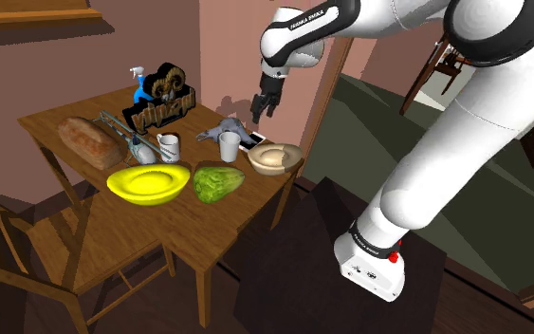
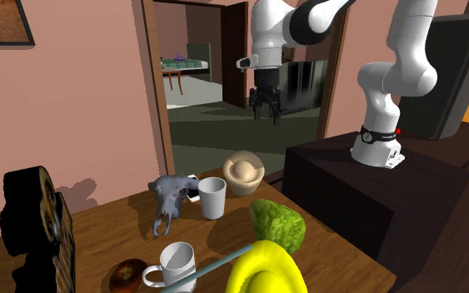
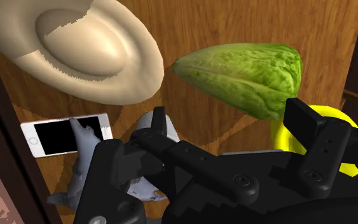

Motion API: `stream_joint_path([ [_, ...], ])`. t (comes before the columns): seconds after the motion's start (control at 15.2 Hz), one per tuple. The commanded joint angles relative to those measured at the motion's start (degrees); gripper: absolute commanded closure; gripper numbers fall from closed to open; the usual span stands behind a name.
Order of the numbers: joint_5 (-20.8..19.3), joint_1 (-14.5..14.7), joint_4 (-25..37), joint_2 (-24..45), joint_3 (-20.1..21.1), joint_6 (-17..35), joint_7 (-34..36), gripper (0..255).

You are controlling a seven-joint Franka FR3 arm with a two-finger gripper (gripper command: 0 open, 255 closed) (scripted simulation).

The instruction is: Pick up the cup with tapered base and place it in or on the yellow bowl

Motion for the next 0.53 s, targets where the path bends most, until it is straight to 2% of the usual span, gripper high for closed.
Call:
stream_joint_path([
  [0.0,0.9,-0.2,1.9,4.1,-0.3,2.0,-1.4,0],
  [0.46,4.4,-1.8,13.2,20.1,-0.2,5.8,-5.8,0],
])
